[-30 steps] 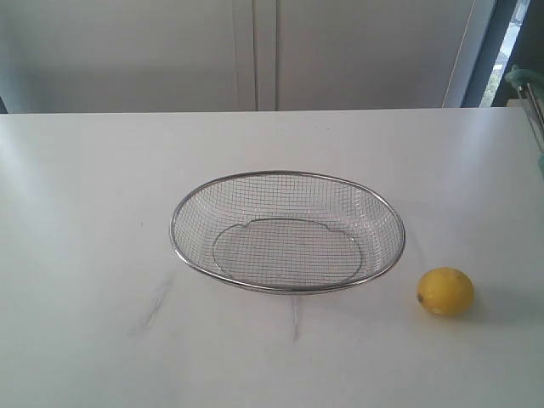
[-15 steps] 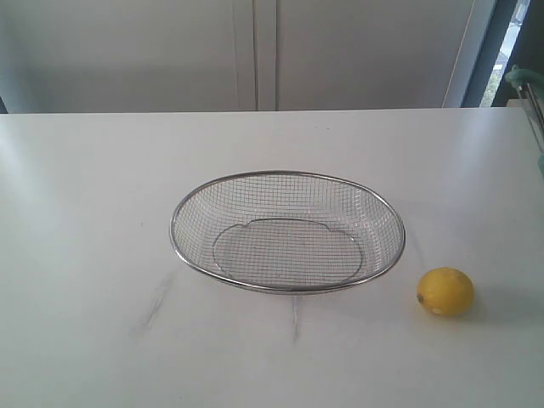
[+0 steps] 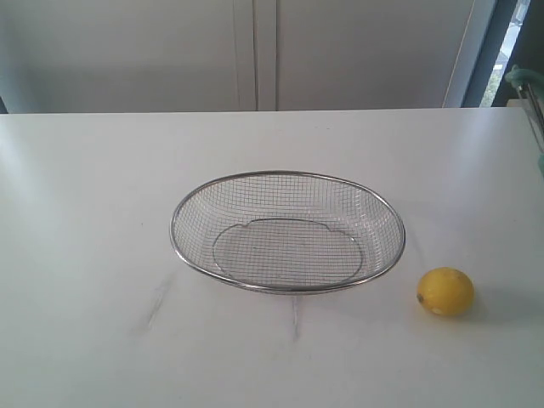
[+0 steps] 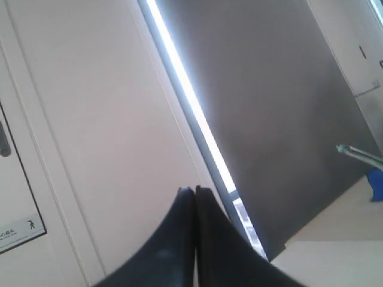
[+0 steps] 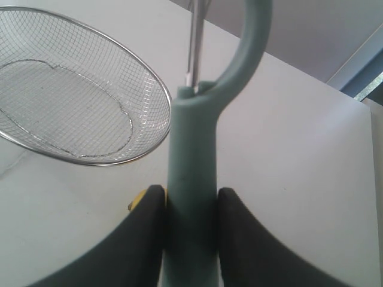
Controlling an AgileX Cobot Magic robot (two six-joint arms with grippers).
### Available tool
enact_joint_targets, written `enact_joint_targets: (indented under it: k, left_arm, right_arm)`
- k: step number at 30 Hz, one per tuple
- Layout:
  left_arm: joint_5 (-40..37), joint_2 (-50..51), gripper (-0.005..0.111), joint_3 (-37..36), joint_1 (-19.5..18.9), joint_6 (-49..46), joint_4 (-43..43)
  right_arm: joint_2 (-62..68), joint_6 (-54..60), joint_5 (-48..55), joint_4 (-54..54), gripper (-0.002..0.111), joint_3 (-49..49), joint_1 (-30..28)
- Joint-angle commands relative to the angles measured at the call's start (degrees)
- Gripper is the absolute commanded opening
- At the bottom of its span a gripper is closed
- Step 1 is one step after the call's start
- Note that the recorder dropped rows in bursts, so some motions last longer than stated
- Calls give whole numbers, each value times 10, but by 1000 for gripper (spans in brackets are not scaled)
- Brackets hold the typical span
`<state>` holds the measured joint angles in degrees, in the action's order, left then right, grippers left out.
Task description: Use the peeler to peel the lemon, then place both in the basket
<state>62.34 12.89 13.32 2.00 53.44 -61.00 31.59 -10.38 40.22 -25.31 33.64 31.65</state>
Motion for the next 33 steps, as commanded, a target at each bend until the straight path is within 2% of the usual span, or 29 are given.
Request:
enact_joint_targets:
  k: [1, 9, 15, 18, 20, 22, 23, 28, 30, 33]
  left_arm:
    - [-23, 49, 0, 43, 3, 67, -93]
    - [-50, 171, 0, 127, 3, 260, -248]
    - [-52, 265, 0, 168, 32, 294, -298]
    - [-94, 344, 0, 198, 94, 286, -311]
    - [-137, 389, 0, 231, 154, 286, -326]
    - [-211, 439, 0, 263, 232, 286, -338]
    - [-263, 465, 0, 281, 284, 286, -338]
    - [-411, 582, 0, 346, 440, 286, -342]
    - [-446, 632, 0, 388, 480, 291, -342]
    - [-451, 735, 0, 481, 525, 328, -342]
  right_arm:
    - [-3, -3, -10, 0, 0, -1, -3]
    - [-3, -25, -18, 0, 0, -1, -3]
    - [-3, -40, -27, -2, 0, -1, -3]
    - [-3, -44, -27, -2, 0, -1, -3]
    - [-3, -51, -27, -3, 0, -1, -3]
    - [-3, -52, -27, -3, 0, -1, -3]
    - [-3, -53, -27, -3, 0, -1, -3]
    - [-3, -85, -14, -24, 0, -1, -3]
    - [-3, -129, 1, -56, 0, -1, -3]
    - [-7, -206, 41, -119, 0, -1, -3]
